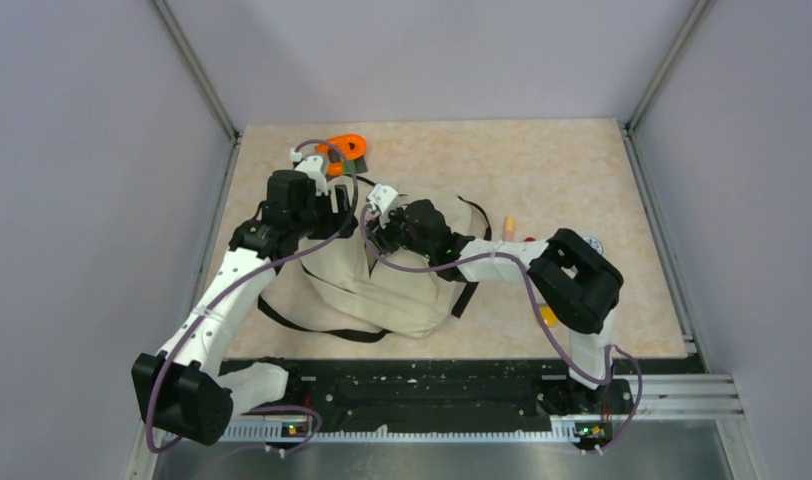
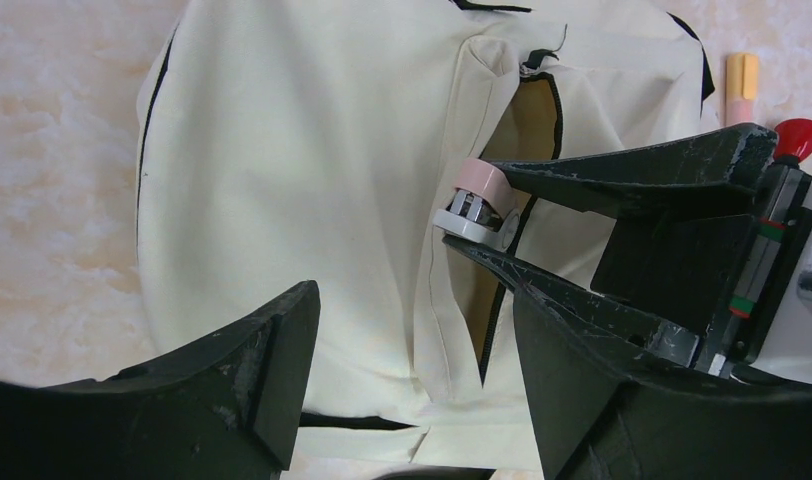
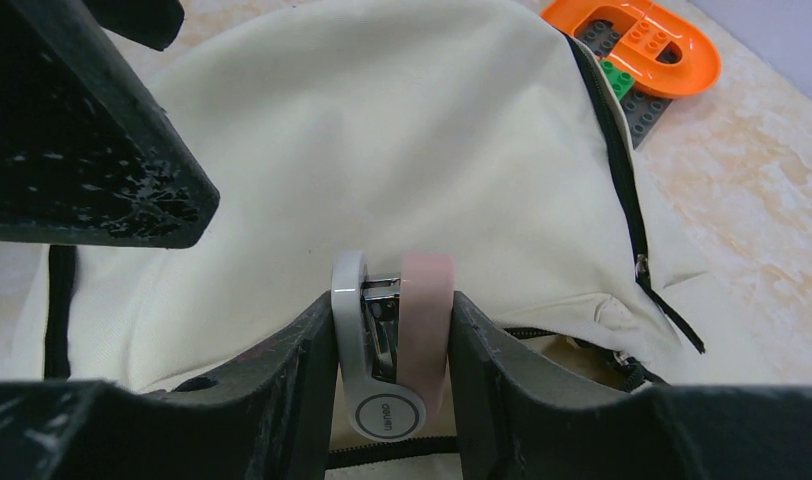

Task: Pack the student bag
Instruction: Place the stationery in the student bag.

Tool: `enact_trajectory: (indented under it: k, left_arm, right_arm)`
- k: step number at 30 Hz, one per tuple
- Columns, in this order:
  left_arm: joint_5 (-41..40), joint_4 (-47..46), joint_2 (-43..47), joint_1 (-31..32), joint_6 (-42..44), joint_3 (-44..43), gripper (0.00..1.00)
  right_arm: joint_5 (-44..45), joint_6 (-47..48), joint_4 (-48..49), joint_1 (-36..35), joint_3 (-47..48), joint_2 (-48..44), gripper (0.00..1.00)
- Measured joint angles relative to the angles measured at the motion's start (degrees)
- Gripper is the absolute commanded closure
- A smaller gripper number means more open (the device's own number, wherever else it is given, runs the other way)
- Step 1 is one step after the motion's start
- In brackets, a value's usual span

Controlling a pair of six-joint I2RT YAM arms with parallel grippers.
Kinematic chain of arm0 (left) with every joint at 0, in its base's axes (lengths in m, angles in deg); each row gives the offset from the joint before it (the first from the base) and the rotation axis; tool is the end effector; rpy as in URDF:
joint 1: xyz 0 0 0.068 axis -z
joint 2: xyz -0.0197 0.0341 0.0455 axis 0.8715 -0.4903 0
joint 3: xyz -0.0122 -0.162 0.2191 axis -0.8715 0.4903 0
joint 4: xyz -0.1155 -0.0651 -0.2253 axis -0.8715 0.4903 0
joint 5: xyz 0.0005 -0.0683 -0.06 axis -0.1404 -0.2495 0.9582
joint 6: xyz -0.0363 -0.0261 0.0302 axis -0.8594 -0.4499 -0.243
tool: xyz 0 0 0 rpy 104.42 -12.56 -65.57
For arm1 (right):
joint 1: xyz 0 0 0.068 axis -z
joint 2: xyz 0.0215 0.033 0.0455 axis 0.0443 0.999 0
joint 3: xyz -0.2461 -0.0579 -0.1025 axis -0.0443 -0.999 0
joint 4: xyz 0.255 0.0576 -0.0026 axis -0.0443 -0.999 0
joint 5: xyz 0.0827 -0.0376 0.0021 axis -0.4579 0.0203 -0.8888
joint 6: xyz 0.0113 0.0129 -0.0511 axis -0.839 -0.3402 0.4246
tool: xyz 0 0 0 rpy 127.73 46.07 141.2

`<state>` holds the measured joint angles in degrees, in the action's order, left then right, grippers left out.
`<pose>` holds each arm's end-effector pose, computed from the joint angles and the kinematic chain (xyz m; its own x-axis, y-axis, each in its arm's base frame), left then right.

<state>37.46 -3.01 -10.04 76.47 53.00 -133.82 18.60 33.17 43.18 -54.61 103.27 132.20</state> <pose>0.2410 -0.0720 0.3207 -0.6436 -0.0865 -0.7604 0.1855 0.9463 -0.2646 0.2647 0.3434 0.2136 -0.0390 -0.2443 -0.9689 -0.8350 0.5405 -0.1027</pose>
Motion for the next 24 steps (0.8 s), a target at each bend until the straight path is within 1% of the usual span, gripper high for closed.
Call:
enact_trajectory:
  k: [4,9,15,19,24]
  left_arm:
    - [0.0,0.0,0.0,0.0,0.0,0.0,0.24]
    - [0.0,0.0,0.0,0.0,0.0,0.0,0.24]
    - [0.1,0.0,0.2,0.0,0.0,0.0,0.24]
    - [0.1,0.0,0.4,0.0,0.0,0.0,0.24]
    - [0.1,-0.1,0.4,0.0,0.0,0.0,0.24]
  right_arm:
    - [0.3,1.7,-1.4,0.0,0.0,0.0,0.58]
    - [1.6,4.9,-8.4,0.0,0.6,0.0,0.58]
    - [3.2,7.4,-15.3,0.0,3.8,0.0,0.58]
    - [3.1,7.7,-16.4,0.0,5.0,0.0,0.59]
    - [2.8,8.6,-15.6,0.0,5.9,0.9,0.59]
